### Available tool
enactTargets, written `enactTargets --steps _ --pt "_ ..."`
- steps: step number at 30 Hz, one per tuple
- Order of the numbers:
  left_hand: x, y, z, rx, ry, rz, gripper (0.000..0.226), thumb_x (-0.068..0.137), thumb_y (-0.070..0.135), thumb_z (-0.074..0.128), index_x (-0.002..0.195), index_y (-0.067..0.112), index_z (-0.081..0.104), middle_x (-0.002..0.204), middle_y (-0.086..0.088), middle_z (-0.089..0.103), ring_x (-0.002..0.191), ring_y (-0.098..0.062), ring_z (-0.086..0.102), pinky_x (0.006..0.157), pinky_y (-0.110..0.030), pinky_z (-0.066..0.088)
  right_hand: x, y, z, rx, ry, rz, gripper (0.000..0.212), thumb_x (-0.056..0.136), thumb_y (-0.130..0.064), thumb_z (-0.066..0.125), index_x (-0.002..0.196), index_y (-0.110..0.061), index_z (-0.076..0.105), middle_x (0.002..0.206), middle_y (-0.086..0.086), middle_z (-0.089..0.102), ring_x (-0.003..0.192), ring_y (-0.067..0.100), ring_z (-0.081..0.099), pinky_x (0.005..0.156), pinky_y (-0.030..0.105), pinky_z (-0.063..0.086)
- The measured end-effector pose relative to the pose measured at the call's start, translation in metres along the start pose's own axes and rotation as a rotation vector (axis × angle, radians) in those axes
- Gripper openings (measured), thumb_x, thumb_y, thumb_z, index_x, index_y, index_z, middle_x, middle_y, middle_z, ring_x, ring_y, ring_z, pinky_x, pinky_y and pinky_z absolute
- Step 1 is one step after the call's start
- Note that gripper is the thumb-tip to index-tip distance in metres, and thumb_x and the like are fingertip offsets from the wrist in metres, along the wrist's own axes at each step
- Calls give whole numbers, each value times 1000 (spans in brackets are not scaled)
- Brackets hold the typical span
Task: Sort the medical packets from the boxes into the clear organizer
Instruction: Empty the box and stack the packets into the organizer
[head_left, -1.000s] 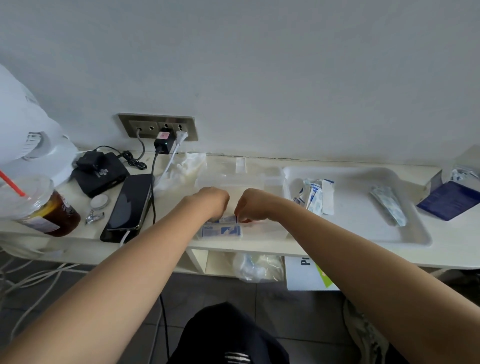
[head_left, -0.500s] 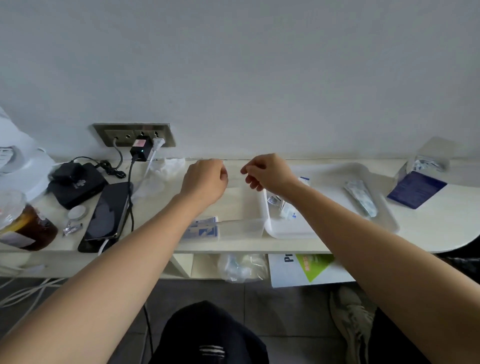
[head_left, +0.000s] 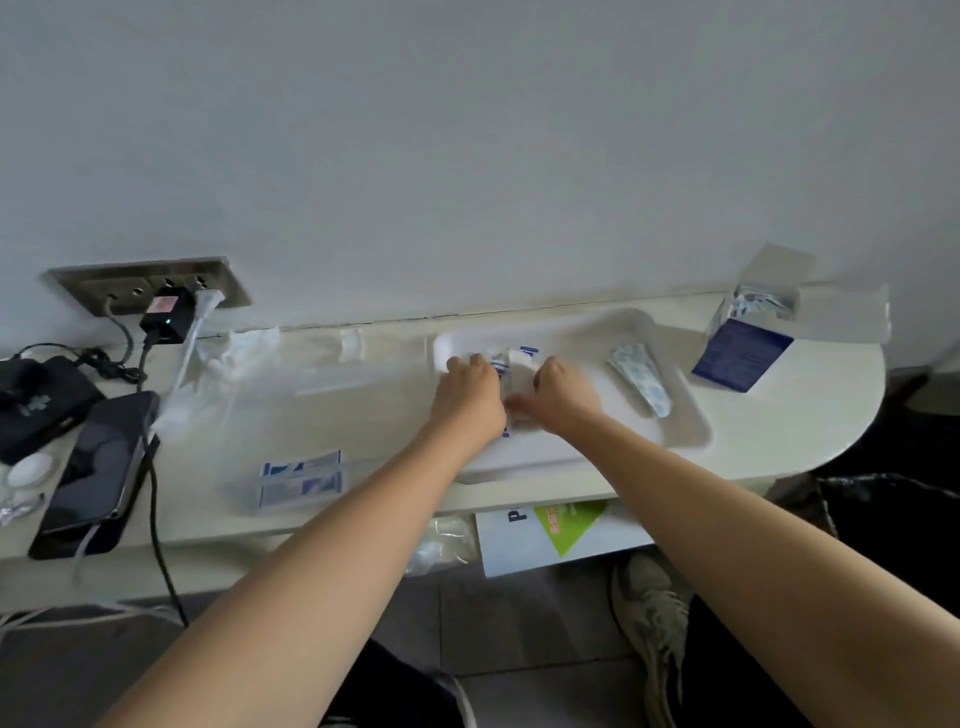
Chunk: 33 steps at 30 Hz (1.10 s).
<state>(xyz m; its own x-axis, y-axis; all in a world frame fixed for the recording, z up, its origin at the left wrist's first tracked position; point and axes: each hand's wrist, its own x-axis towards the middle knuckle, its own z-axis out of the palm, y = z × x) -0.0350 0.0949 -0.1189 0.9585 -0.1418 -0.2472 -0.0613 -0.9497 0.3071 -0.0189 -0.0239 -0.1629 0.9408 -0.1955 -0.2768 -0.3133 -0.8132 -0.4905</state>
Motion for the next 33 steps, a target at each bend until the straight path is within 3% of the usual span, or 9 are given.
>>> enactTargets --steps 3,6,10,18,21,24,27,30,33 --pt "6 -1 12 -31 17 -46 47 90 14 57 131 2 36 127 -21 41 112 -39 53 88 -35 42 3 3 -1 42 -4 4 39 80 -36 66 59 -13 42 65 6 47 62 26 46 46 24 27" --pt "10 -1 19 -35 26 -73 46 89 9 56 130 0 35 126 -22 42 113 -39 52 87 -36 43 2 13 -10 203 -2 -26 43 85 -37 60 54 -15 41 52 1 41 48 19 40 43 25 26" --pt "12 0 26 -63 69 -93 50 89 13 61 128 -2 33 125 -22 42 109 -39 53 84 -36 45 3 28 -26 322 29 -60 12 76 -17 72 76 -14 60 69 -3 56 64 13 51 49 21 36" --pt "8 1 26 -211 246 -49 28 91 23 56 114 8 49 114 -13 54 97 -34 59 78 -33 42 -5 31 -30 266 90 -119 12 78 -14 64 72 -15 54 76 0 57 68 17 51 50 22 35" --pt "5 5 24 -322 215 -30 23 95 33 51 99 13 60 93 -4 64 91 -27 60 71 -29 38 -6 32 -27 236 97 -159 16 76 -12 65 67 -18 53 78 4 61 71 20 53 57 27 40" --pt "4 13 22 -443 145 -49 35 97 43 44 83 14 58 72 3 57 86 -27 60 65 -28 35 -8 34 -25 237 8 -216 18 75 -13 72 71 -20 56 83 2 64 73 17 56 67 29 46" --pt "7 10 25 -375 193 -50 20 94 30 52 104 14 60 102 -4 64 93 -25 60 73 -28 39 -8 38 -25 308 -13 -235 9 78 -15 71 83 -18 64 84 0 64 73 14 56 65 26 46" --pt "5 4 28 -217 178 -45 32 91 24 57 119 10 50 120 -14 49 99 -34 58 82 -32 42 -8 44 -28 395 11 -198 8 83 -12 65 91 -15 65 80 2 66 63 10 57 50 17 41" --pt "3 3 32 -168 168 -75 52 86 32 66 122 3 42 120 -18 44 103 -38 56 83 -38 44 -9 49 -30 435 -13 -125 20 84 -15 67 102 -17 58 78 2 69 63 8 58 51 20 40"
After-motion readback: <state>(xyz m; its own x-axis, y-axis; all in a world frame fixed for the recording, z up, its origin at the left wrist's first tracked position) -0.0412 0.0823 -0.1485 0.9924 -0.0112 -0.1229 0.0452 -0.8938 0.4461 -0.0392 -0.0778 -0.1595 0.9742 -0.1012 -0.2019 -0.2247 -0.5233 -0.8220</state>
